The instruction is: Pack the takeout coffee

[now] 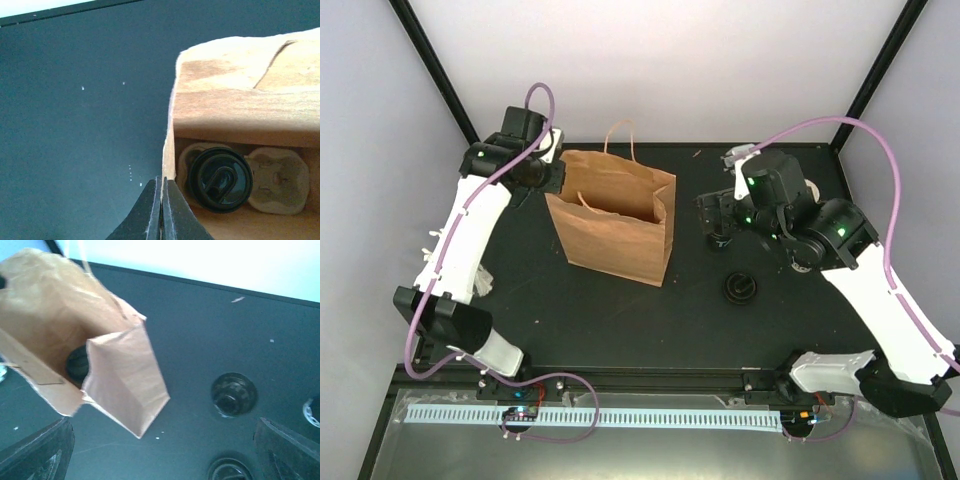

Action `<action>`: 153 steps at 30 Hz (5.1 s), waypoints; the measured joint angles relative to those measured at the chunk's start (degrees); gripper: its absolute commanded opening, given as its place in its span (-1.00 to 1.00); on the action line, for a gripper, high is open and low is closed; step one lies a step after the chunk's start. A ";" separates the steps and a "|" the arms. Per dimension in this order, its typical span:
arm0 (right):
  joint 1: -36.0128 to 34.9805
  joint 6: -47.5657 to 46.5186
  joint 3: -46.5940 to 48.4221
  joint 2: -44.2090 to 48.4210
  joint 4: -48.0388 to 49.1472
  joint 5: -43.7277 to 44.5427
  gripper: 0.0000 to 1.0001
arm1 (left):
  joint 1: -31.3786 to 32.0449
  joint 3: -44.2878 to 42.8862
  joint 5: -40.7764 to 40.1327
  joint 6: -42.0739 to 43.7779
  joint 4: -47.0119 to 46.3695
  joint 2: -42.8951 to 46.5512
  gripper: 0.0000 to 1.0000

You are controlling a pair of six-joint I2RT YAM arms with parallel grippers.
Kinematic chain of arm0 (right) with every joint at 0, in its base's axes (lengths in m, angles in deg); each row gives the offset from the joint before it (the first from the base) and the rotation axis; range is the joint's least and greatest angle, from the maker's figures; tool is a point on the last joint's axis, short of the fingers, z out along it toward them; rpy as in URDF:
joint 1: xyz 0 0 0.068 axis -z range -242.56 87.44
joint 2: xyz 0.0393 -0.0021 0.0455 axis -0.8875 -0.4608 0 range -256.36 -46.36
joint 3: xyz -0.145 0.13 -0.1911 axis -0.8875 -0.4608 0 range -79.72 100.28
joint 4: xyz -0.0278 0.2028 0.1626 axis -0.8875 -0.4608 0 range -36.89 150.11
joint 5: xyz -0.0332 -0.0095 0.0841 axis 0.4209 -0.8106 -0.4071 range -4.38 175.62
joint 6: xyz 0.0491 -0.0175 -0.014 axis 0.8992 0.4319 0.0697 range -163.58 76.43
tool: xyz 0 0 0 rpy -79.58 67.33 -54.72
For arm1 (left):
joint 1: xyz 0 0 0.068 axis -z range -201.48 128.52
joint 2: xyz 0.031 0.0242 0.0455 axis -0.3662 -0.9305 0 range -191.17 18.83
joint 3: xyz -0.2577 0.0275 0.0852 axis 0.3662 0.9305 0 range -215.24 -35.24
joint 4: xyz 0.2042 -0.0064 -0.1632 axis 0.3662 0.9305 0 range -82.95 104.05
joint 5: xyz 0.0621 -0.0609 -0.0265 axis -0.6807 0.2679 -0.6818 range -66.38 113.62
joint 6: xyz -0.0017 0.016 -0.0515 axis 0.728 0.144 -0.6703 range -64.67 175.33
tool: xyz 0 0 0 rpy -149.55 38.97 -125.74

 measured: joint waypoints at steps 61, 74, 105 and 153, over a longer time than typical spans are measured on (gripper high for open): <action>42.75 12.98 -33.11 -14.03 14.78 6.38 -0.30 | 7.63 45.94 29.44 -8.94 -30.47 51.56 0.67; 43.19 13.22 -32.28 -17.25 14.53 6.69 -0.98 | 7.63 52.19 30.56 -7.32 -33.03 57.35 0.68; -10.34 12.22 -28.52 -11.30 4.94 -2.56 -0.85 | 7.65 57.57 30.49 -3.96 -31.85 61.94 0.69; 6.73 19.04 -46.07 1.86 10.12 6.58 1.00 | 7.63 60.04 29.07 -4.55 -32.09 62.18 0.98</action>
